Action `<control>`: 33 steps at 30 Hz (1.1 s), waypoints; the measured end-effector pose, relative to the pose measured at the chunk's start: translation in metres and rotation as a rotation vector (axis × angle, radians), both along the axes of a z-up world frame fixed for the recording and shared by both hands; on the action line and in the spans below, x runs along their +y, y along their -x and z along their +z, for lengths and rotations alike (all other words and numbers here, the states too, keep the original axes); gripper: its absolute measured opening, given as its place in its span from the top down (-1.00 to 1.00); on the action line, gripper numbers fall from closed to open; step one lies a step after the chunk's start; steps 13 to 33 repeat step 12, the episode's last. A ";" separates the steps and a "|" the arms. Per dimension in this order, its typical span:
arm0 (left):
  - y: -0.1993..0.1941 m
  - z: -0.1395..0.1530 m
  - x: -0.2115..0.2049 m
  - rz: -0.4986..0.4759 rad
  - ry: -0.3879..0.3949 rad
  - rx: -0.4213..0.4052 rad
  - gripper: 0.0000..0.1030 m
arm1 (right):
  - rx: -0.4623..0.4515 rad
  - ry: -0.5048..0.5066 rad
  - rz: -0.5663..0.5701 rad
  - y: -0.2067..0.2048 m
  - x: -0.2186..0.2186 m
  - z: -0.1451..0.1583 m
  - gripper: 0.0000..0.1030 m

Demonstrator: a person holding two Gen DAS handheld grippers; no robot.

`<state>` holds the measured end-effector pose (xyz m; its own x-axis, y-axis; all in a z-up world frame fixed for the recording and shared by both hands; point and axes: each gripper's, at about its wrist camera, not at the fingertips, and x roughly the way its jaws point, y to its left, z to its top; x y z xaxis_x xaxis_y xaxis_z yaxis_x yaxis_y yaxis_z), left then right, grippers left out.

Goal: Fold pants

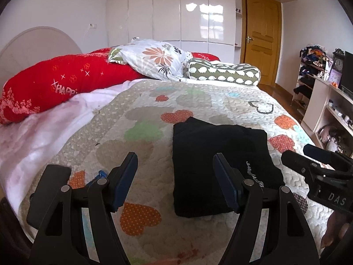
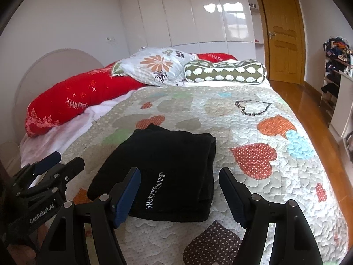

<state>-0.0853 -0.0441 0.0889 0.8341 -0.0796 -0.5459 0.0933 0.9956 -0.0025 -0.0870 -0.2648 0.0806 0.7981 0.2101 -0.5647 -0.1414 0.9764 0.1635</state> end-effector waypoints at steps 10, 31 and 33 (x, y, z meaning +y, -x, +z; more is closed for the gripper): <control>-0.009 -0.005 0.000 0.003 0.017 0.001 -0.38 | 0.013 -0.002 0.024 -0.001 0.002 -0.006 -0.39; -0.009 -0.006 0.000 0.006 0.026 0.010 -0.38 | 0.022 -0.005 0.018 0.001 -0.002 -0.007 -0.39; -0.009 -0.006 0.000 0.006 0.026 0.010 -0.38 | 0.022 -0.005 0.018 0.001 -0.002 -0.007 -0.39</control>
